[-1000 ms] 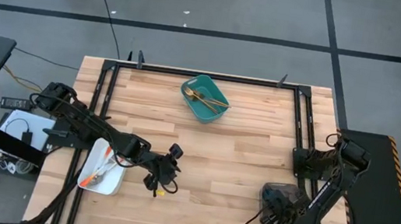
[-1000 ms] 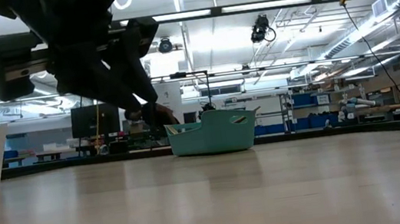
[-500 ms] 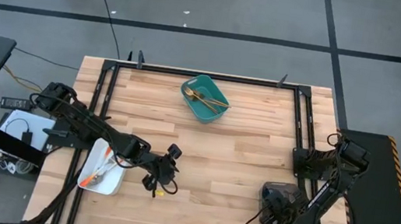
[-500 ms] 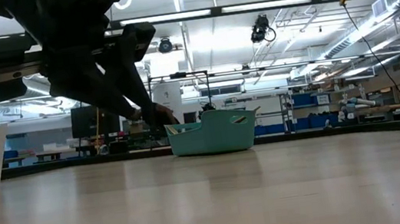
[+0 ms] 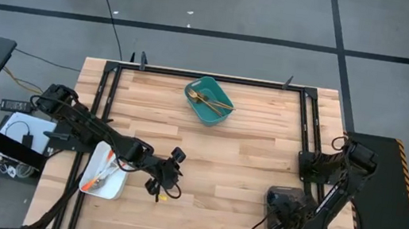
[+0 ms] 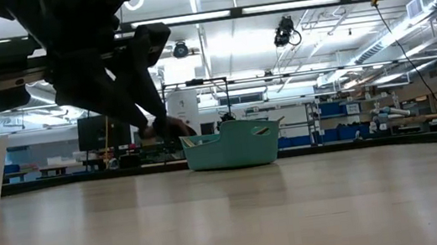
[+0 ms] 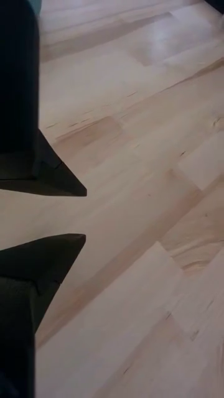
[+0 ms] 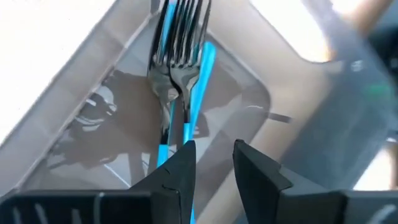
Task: Sort silverware by color (type)
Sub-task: Return to Home Position
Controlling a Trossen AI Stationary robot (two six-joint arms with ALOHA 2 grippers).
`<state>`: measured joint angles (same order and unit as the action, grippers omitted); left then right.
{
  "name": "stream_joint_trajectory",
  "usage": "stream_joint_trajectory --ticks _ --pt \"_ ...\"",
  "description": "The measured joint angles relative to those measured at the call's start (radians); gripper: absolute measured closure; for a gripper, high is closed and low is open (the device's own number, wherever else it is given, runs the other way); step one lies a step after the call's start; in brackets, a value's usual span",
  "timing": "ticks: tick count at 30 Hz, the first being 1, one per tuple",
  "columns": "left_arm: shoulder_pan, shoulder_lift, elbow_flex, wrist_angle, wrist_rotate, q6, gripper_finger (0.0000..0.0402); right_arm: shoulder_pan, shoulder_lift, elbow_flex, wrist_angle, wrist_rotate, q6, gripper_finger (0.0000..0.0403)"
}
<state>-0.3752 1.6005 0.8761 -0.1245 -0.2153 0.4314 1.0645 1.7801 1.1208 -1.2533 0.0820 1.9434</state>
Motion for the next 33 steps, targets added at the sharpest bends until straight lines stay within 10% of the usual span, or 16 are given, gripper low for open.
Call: stream_joint_trajectory --ticks 14,33 --pt "0.017 -0.167 0.021 -0.104 0.012 -0.007 0.0285 -0.02 -0.188 0.092 -0.112 0.326 -0.082 0.0289" --pt "0.242 -0.436 0.02 -0.209 0.367 -0.022 0.0286 -0.296 -0.47 -0.07 -0.008 0.691 -0.512 0.0289"
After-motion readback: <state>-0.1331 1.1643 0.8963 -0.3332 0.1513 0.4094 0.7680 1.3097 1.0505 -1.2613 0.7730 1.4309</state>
